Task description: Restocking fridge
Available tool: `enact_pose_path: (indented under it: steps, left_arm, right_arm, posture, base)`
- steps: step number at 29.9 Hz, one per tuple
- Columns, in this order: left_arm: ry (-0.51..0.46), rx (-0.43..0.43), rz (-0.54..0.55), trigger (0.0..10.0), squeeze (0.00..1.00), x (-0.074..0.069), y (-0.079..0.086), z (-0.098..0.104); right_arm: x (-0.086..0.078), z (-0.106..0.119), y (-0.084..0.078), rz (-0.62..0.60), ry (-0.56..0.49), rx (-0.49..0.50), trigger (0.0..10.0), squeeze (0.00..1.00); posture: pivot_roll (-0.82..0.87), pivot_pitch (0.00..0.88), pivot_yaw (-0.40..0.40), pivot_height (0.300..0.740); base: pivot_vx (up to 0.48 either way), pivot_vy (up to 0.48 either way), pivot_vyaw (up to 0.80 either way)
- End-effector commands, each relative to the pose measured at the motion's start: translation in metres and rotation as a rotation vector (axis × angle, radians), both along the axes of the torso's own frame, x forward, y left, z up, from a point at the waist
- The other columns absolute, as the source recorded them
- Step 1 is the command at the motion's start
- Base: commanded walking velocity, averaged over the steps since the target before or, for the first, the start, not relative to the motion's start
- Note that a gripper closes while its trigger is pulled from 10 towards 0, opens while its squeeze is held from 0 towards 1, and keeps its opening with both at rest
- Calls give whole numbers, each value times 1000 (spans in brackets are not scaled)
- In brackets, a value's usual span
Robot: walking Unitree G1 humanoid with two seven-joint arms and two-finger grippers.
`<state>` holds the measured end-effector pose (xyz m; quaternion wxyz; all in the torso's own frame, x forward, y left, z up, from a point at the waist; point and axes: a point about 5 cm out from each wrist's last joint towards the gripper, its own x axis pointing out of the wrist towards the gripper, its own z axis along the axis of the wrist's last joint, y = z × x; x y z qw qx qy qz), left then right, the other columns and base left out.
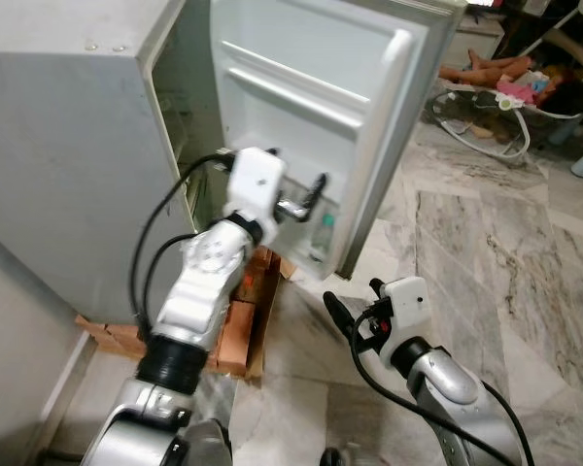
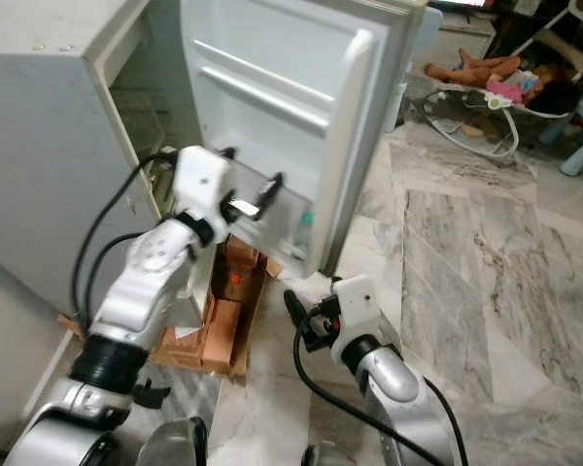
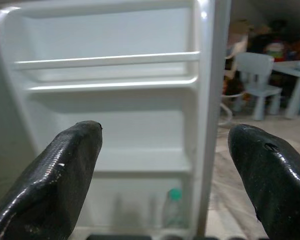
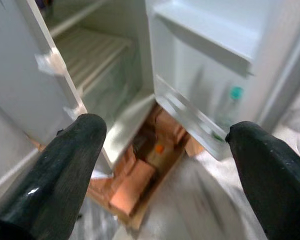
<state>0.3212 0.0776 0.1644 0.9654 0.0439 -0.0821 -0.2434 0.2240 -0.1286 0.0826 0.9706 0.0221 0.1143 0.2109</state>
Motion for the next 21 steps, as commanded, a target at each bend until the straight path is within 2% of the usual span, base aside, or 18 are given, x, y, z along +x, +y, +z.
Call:
enact_pose_path:
  steps: [1,2,3,4,6,7,9,11,12,19,21]
  left_arm:
    - [-47,-19,24,10000,0,-5,2,9]
    - [-41,-25,51,10000,0,-7,9,6]
    - [-25,-20,104,10000,0,-14,24,0]
    - [-25,-20,104,10000,0,-14,24,0]
    - [-3,-1,182,10000,0,-30,51,-5]
    - [-3,-1,182,10000,0,-30,51,-5]
    - [16,16,239,10000,0,-41,68,-10]
    - [43,43,284,10000,0,-46,77,-16]
    - [72,59,343,10000,0,-51,85,-22]
    - [73,99,369,10000,0,-56,87,-23]
    - [69,105,370,10000,0,-57,86,-20]
  right_arm:
    - [0,1,-3,-12,-12,3,10000,0]
    - [-1,1,-3,-11,-13,2,10000,0]
    - [1,3,-4,-26,-25,0,10000,0]
    - [1,3,-4,-26,-25,0,10000,0]
    - [6,8,-4,-44,-53,15,10000,0]
    - [6,8,-4,-44,-53,15,10000,0]
    - [8,9,-3,-34,-64,22,10000,0]
    - [10,9,-2,-37,-69,8,10000,0]
    - [12,8,-3,-61,-69,4,10000,0]
    - [19,9,-2,-57,-71,2,10000,0]
    - [23,13,-3,-65,-97,-15,10000,0]
  posture:
    - [95,70,-36,740]
    - [94,69,-38,740]
    - [97,68,-40,740]
    - [97,68,-40,740]
    - [111,70,-46,740]
    - [111,70,-46,740]
    - [130,73,-50,740]
    - [141,75,-54,740]
    - [149,72,-57,740]
    - [165,62,-68,740]
    - [165,68,-64,740]
  base:
    - [296,-375,0]
    - [296,-375,0]
    - [296,-371,0]
    - [296,-371,0]
    - [323,-353,0]
    - [334,-341,0]
    - [366,-306,0]
    - [392,-274,0]
    - [439,0,0]
    - [452,0,0]
    - [458,0,-444]
